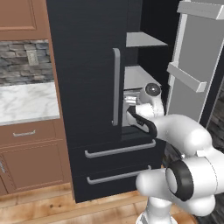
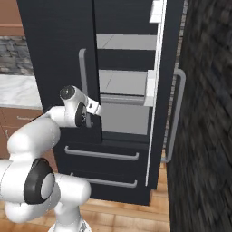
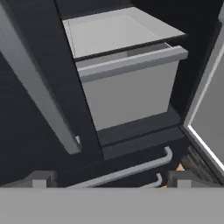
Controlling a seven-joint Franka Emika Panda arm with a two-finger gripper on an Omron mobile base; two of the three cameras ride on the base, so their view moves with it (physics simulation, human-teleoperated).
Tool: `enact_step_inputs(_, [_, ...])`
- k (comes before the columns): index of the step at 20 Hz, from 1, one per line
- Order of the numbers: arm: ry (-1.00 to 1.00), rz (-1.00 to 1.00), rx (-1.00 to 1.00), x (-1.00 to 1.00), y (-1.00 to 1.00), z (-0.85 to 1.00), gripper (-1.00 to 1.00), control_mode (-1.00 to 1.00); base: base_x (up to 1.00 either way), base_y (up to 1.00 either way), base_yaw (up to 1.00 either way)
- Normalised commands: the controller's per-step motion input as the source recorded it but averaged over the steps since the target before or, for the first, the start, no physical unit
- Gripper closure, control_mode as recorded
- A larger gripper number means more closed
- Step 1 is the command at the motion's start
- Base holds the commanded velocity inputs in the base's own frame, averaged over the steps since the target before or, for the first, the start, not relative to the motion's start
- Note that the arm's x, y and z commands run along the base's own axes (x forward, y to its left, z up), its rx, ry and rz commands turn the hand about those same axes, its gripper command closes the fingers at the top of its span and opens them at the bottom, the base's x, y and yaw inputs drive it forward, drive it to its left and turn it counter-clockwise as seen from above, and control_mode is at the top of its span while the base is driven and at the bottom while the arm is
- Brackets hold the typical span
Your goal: Place one of the steaks on the plate and the other in the bowl. Then place the bowl in the fridge.
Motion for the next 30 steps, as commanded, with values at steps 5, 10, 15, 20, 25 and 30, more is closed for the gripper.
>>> enact_step_inputs(5, [-0.10, 0.08, -0.02, 0.11, 0.22, 0.08, -1.00, -1.00, 0.00, 0.00, 0.00])
enact_step_inputs(10, [-0.14, 0.11, -0.06, 0.31, 0.51, 0.49, -1.00, -1.00, 0.00, 0.00, 0.00])
enact_step_inputs(15, [-0.07, 0.04, -0.03, 0.64, 0.29, 0.53, -1.00, -1.00, 0.00, 0.00, 0.00])
enact_step_inputs(20, [-0.01, 0.00, 0.00, 0.43, 0.09, 0.15, -1.00, -1.00, 0.00, 0.00, 0.00])
enact_step_inputs(25, [0.00, 0.00, 0.00, 0.39, 0.00, 0.02, -1.00, -1.00, 0.00, 0.00, 0.00])
enact_step_inputs(30, [0.00, 0.00, 0.00, 0.66, 0.00, 0.00, -1.00, -1.00, 0.00, 0.00, 0.00])
